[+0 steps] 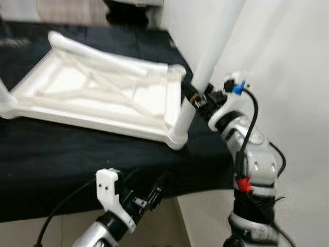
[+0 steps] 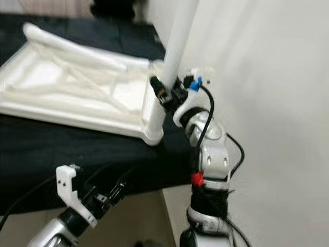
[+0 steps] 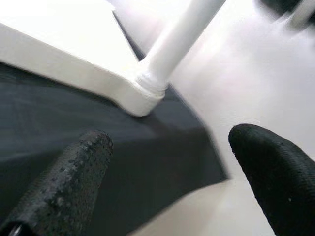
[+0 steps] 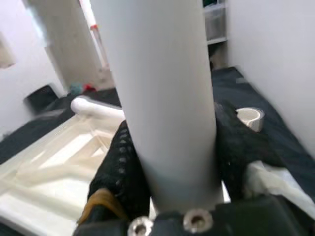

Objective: Building children table

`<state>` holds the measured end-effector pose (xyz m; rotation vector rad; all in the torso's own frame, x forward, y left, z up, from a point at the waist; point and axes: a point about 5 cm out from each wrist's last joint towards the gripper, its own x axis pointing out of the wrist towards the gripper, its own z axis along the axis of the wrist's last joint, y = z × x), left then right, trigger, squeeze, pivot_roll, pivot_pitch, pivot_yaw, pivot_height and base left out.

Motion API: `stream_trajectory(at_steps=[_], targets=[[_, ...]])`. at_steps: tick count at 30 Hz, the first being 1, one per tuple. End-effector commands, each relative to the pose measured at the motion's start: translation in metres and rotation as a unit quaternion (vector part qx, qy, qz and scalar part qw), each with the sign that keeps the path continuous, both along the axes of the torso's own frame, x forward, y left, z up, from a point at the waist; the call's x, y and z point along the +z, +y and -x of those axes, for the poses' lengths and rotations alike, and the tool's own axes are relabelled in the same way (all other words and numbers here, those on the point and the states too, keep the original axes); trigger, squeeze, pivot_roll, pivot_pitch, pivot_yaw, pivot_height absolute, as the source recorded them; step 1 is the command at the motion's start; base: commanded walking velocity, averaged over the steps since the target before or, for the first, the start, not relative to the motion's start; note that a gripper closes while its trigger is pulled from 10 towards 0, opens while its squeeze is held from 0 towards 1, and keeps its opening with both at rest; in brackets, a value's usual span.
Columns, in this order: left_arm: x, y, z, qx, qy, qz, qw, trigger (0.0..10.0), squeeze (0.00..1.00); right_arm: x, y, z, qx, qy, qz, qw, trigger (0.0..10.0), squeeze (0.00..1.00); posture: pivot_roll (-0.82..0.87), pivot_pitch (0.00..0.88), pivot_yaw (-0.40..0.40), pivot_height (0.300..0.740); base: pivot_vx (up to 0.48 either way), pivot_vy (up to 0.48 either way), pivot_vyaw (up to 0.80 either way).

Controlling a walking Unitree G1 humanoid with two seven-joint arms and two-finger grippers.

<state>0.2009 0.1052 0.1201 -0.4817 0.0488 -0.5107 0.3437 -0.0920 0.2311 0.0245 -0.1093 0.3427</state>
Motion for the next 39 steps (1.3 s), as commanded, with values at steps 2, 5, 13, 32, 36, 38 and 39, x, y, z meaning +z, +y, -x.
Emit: stream_trajectory(at_steps=[2,5,13,32,36,38,39], targets=[[-0.006,0.001,-0.003,0.003,0.002,0.000,1.000,10.0,0.00,-0.043,0.031,-0.003,0.026,0.102,0.018,0.994,0.0,0.00,0.02,0.000,-0.169,0.740,0.000,0.000,0.00],[-0.007,0.004,-0.007,0.008,-0.001,-0.006,1.000,10.0,0.00,-0.042,0.037,0.005,0.027,0.113,0.021,0.993,0.0,0.00,0.03,0.000,-0.160,0.740,0.000,0.000,0.00],[-0.010,0.008,-0.014,0.010,-0.004,-0.016,1.000,10.0,0.00,-0.035,0.038,0.014,0.149,0.066,0.046,0.986,10.0,1.00,0.04,0.000,-0.129,0.740,0.000,0.000,0.00],[-0.001,0.002,0.006,0.000,-0.015,-0.015,1.000,10.0,0.00,0.003,-0.020,-0.009,0.394,-0.038,0.058,0.917,10.0,0.00,0.12,0.092,-0.106,0.740,0.000,0.000,0.00],[0.002,0.001,0.011,-0.003,-0.014,-0.013,1.000,10.0,0.00,0.010,-0.025,-0.014,0.413,-0.045,0.062,0.907,0.0,0.00,0.14,0.119,-0.103,0.740,0.000,0.000,0.00],[0.005,0.000,0.017,-0.004,-0.015,-0.012,1.000,10.0,0.00,0.013,-0.028,-0.015,0.435,-0.050,0.070,0.896,0.0,0.00,0.14,0.136,-0.103,0.740,0.000,0.000,0.00],[0.006,0.000,0.018,-0.004,-0.015,-0.012,1.000,10.0,0.00,0.014,-0.029,-0.015,0.440,-0.052,0.073,0.893,0.0,0.00,0.14,0.136,-0.103,0.740,0.000,0.000,0.00]])
